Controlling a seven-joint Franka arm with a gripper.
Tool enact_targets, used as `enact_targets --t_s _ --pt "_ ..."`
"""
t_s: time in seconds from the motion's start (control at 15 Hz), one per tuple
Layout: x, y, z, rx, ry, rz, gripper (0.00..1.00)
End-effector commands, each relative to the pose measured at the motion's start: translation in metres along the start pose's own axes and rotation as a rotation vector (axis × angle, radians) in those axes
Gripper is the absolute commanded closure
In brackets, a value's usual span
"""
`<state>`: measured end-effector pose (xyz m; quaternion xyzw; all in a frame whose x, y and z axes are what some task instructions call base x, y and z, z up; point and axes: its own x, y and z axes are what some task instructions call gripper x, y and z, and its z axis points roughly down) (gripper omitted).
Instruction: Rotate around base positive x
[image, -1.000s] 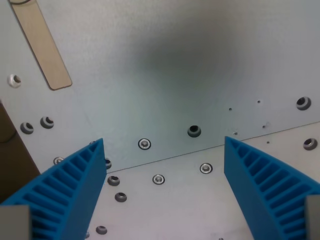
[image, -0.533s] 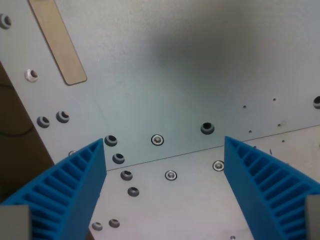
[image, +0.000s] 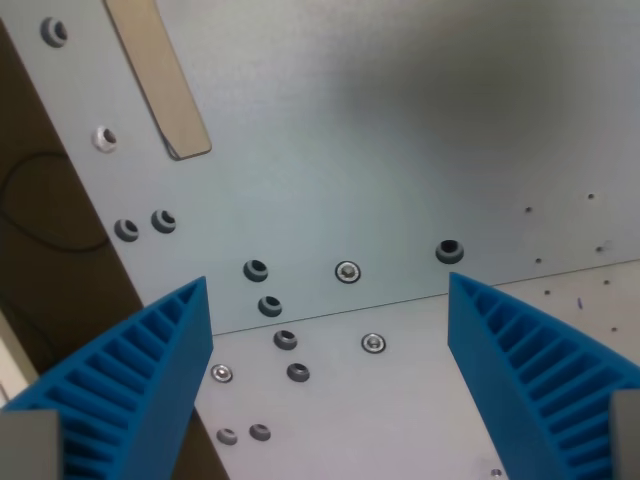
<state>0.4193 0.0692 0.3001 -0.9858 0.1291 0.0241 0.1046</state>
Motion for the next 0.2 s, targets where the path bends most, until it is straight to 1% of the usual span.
enact_targets --t_s 0.07,0.2 --pt "-0.0017 0.0053 -0.002 0.21 -0.048 -0.024 0.0" --pt "-0.0017 0.0053 -0.002 0.232 -0.054 -0.024 0.0"
